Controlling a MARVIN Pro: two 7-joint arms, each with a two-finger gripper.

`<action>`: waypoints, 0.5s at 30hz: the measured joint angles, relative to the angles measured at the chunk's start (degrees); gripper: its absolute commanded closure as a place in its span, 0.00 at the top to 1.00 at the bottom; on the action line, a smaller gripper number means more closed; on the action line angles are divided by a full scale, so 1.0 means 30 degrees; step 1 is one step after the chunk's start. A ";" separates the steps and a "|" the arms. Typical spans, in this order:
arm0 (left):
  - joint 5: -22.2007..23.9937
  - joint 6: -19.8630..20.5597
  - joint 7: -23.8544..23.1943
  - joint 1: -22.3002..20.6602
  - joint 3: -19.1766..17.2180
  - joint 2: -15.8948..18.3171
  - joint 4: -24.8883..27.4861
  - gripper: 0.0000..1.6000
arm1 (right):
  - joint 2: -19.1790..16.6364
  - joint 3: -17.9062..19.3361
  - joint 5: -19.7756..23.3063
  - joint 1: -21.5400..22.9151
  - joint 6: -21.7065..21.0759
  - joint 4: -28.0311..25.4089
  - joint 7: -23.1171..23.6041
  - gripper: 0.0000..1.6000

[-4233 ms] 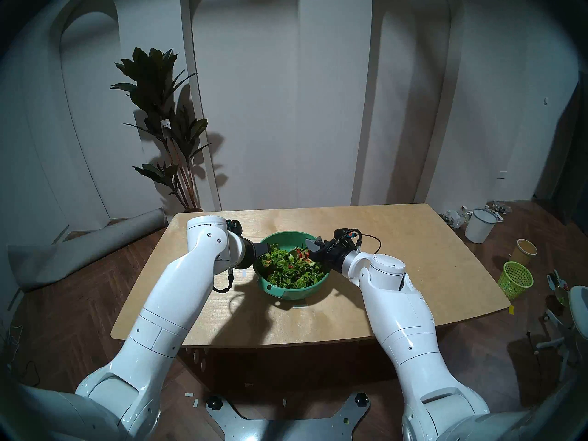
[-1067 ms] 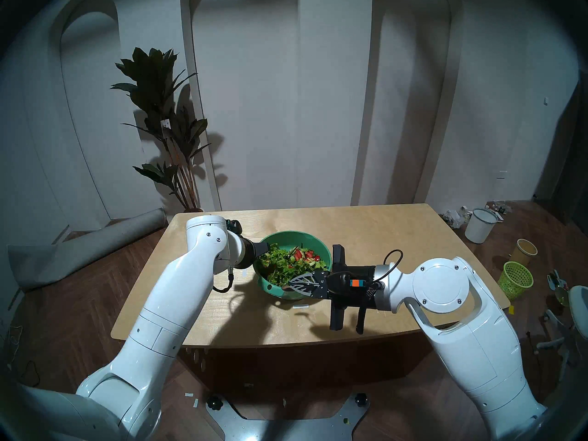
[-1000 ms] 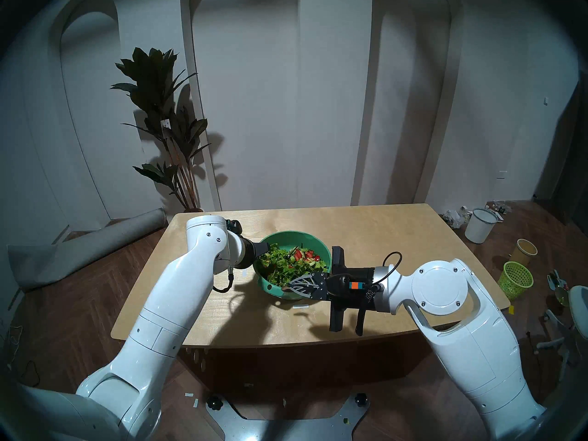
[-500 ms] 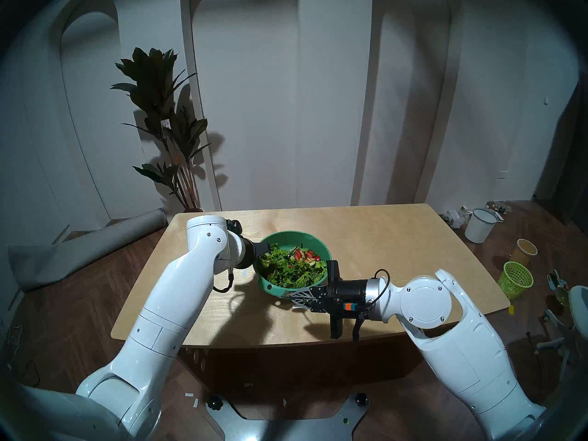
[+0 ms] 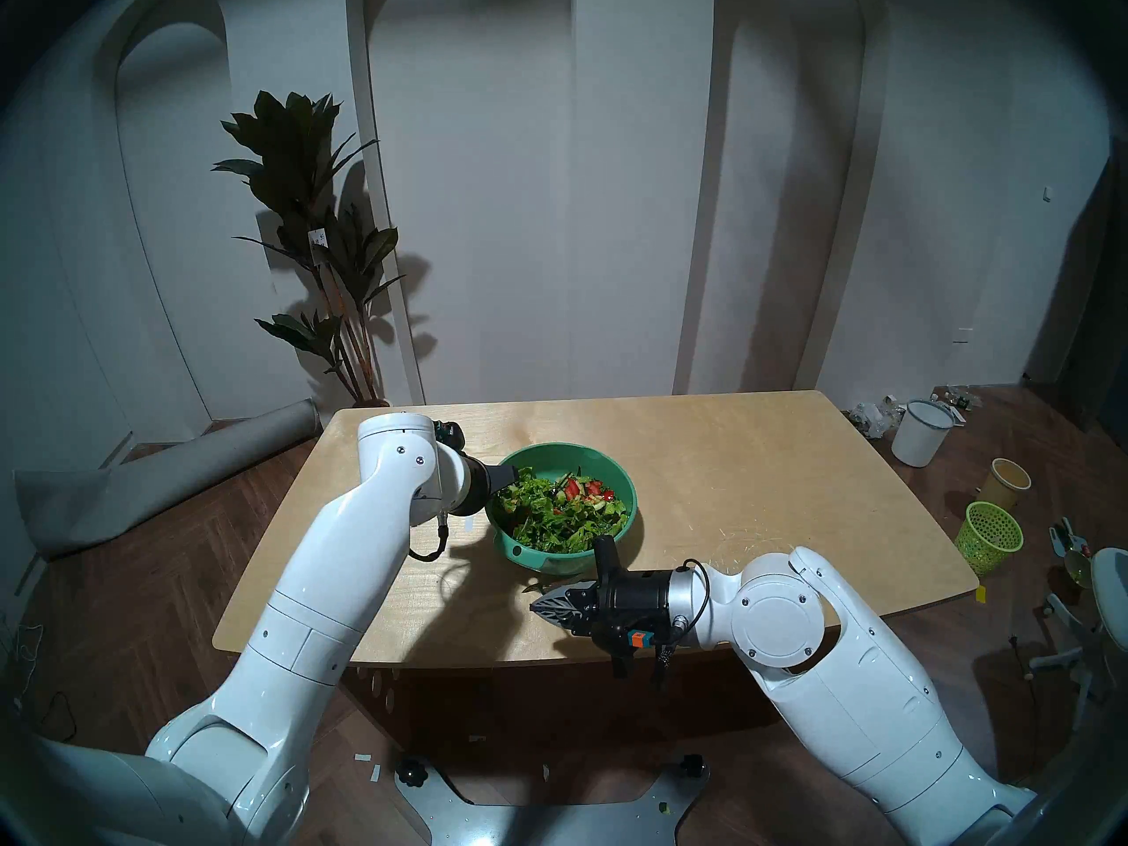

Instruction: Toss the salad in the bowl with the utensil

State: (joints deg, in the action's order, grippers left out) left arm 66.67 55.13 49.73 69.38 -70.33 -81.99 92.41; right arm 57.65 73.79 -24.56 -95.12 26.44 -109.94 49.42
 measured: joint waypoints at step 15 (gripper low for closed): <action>-0.0097 0.0000 -0.0004 -0.0006 -0.0001 -0.0007 0.0000 0.00 | -0.0257 0.1967 0.0468 0.0432 0.0014 -0.2104 -0.0393 0.00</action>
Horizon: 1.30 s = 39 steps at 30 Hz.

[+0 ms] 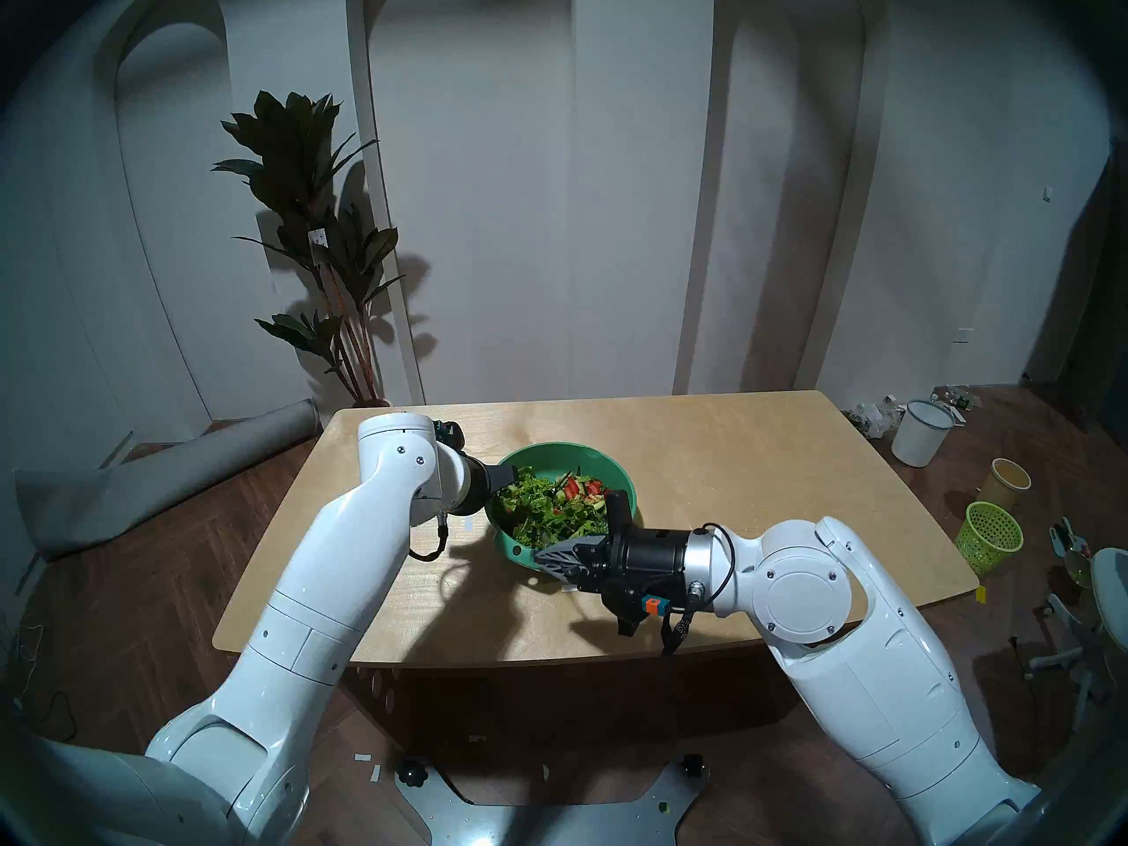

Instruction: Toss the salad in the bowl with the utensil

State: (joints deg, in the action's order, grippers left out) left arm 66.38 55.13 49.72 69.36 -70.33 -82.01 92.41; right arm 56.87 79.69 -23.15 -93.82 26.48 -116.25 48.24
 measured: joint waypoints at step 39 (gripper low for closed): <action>0.0077 0.0000 0.0006 -0.0002 0.0008 0.0006 0.0002 0.00 | 0.1116 -0.0826 0.1397 -0.1742 -0.2652 0.1119 -0.0793 0.00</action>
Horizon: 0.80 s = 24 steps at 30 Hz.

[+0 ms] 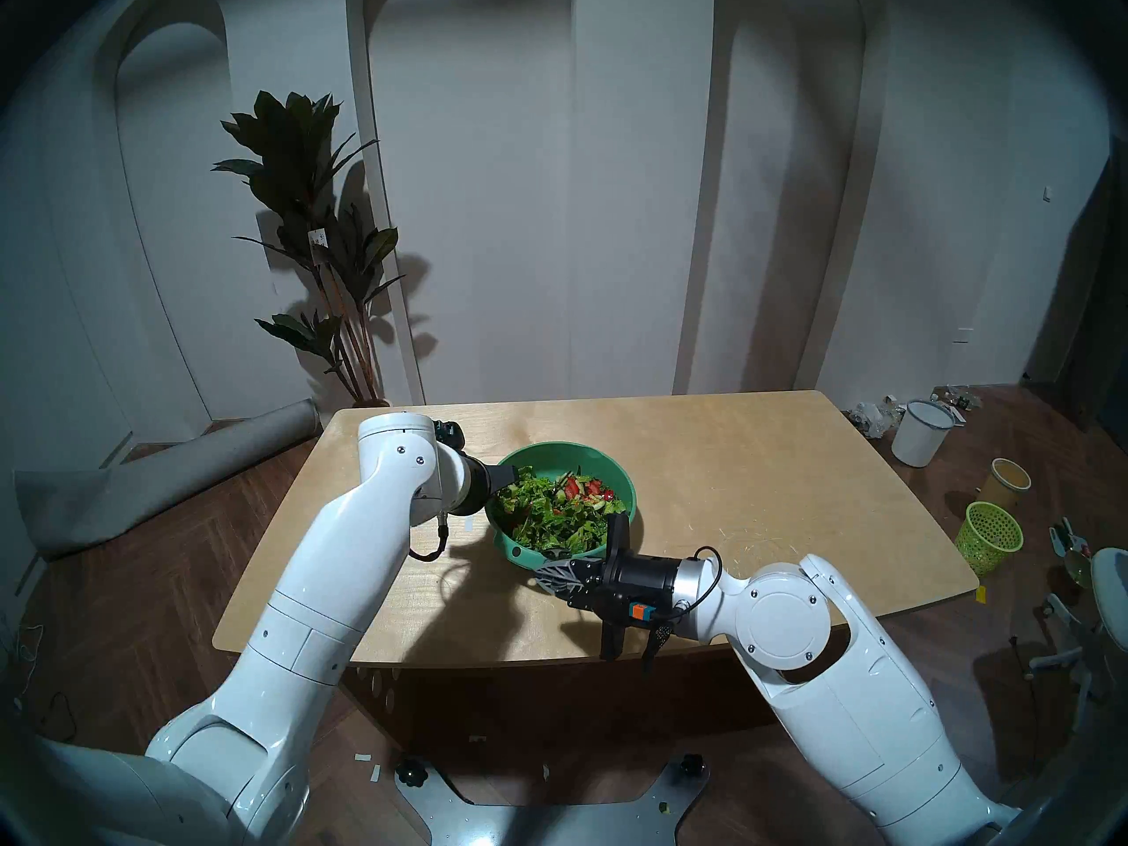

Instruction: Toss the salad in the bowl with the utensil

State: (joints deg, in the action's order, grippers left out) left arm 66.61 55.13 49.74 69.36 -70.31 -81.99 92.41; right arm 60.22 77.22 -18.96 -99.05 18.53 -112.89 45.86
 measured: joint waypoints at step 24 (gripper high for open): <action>-0.0128 0.0000 -0.0023 0.0013 0.0028 0.0040 -0.0057 0.00 | 0.1834 0.2829 0.5105 0.0423 -0.5412 0.1575 -0.0735 0.00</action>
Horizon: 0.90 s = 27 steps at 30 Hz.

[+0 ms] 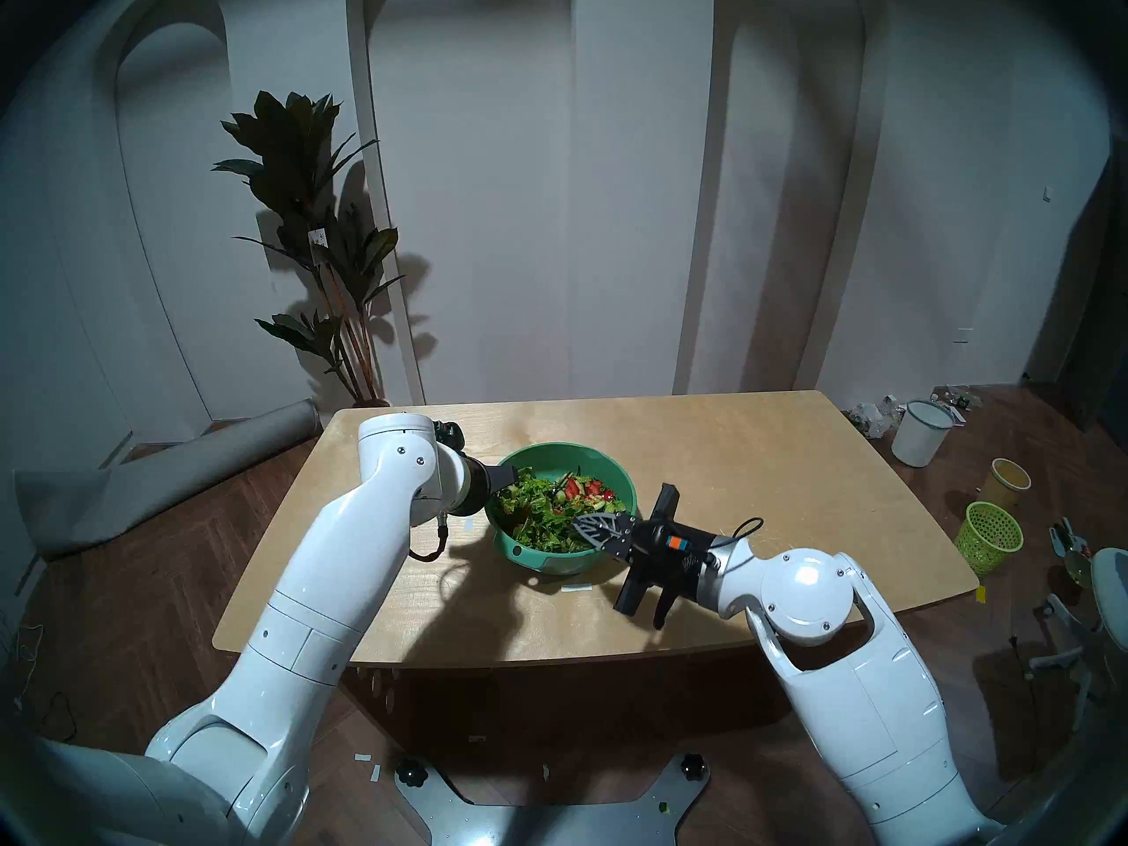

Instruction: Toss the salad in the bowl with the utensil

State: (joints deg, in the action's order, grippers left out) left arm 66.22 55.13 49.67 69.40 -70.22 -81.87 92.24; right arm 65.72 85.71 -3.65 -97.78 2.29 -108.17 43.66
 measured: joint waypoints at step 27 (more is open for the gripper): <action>-0.0296 0.0000 0.0019 0.0011 -0.0042 0.0026 0.0005 0.00 | 0.0628 -0.1883 0.2247 0.5227 -0.9246 0.3106 0.3165 0.00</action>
State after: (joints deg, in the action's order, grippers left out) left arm 65.33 55.13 49.72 69.43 -70.35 -81.79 92.26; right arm 67.61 80.06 3.09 -82.10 -25.45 -98.85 53.15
